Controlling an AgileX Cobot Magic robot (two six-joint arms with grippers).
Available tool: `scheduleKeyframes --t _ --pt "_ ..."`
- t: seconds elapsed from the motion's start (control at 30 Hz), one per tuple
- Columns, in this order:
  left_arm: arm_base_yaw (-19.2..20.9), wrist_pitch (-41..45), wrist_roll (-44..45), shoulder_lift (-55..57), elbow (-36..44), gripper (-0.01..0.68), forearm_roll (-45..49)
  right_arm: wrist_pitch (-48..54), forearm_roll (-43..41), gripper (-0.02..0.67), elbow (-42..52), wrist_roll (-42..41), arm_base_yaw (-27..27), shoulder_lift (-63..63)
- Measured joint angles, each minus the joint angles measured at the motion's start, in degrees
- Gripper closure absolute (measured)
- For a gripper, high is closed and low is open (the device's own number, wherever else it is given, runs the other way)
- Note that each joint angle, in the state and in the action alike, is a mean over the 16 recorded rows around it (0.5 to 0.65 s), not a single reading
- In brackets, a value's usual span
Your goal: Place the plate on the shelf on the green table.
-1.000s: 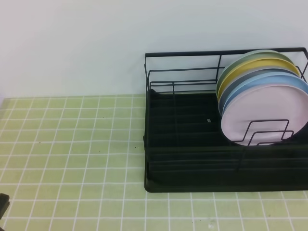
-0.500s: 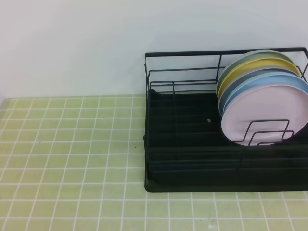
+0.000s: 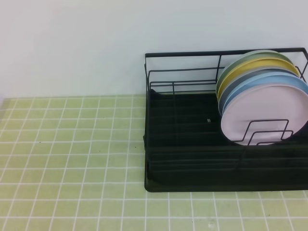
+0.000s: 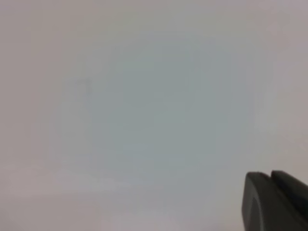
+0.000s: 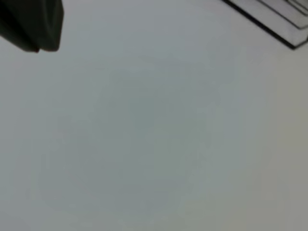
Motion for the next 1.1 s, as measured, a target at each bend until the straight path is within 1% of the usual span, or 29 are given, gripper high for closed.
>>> scheduleKeyframes --t 0.13,0.27,0.37,0.5,0.63,0.77,0.87,0.97,1.03,1.1 --pt "4.8 0.0 -2.5 -4.1 0.4 0.674 0.1 -1.1 -16.4 0.65 6.6 15.7 0.0 -6.1" --pt "8.7 -0.2 -5.7 -7.2 1.7 0.674 0.1 -2.8 -30.8 0.65 16.8 31.9 0.0 -13.3" --pt "10.9 -0.2 -8.2 -8.8 3.2 0.674 0.2 -4.5 -39.2 0.65 26.0 42.4 0.0 -19.2" --pt "12.8 -0.2 -10.7 -10.0 5.6 0.674 0.2 -7.2 -47.2 0.65 38.9 54.3 0.0 -27.2" --pt "13.9 0.1 -11.7 -10.5 8.0 0.674 0.2 -9.6 -51.4 0.65 50.1 63.2 0.0 -33.8" --pt "14.4 0.2 -11.9 -10.6 10.0 0.674 0.2 -10.6 -52.6 0.65 57.7 69.0 0.0 -38.4" --pt "14.8 0.3 -12.7 -10.6 11.2 0.674 0.2 -10.1 -52.6 0.65 61.1 72.1 0.1 -40.3" --pt "15.2 0.9 -15.5 -10.6 12.5 0.674 1.8 -9.2 -52.7 0.65 62.6 74.6 0.2 -41.0" --pt "15.5 1.8 -19.1 -10.6 13.8 0.674 5.3 -8.4 -52.8 0.65 63.0 75.7 0.3 -41.0" --pt "15.8 3.4 -24.2 -10.6 15.4 0.674 11.5 -7.6 -52.9 0.65 63.1 76.1 0.4 -41.0"
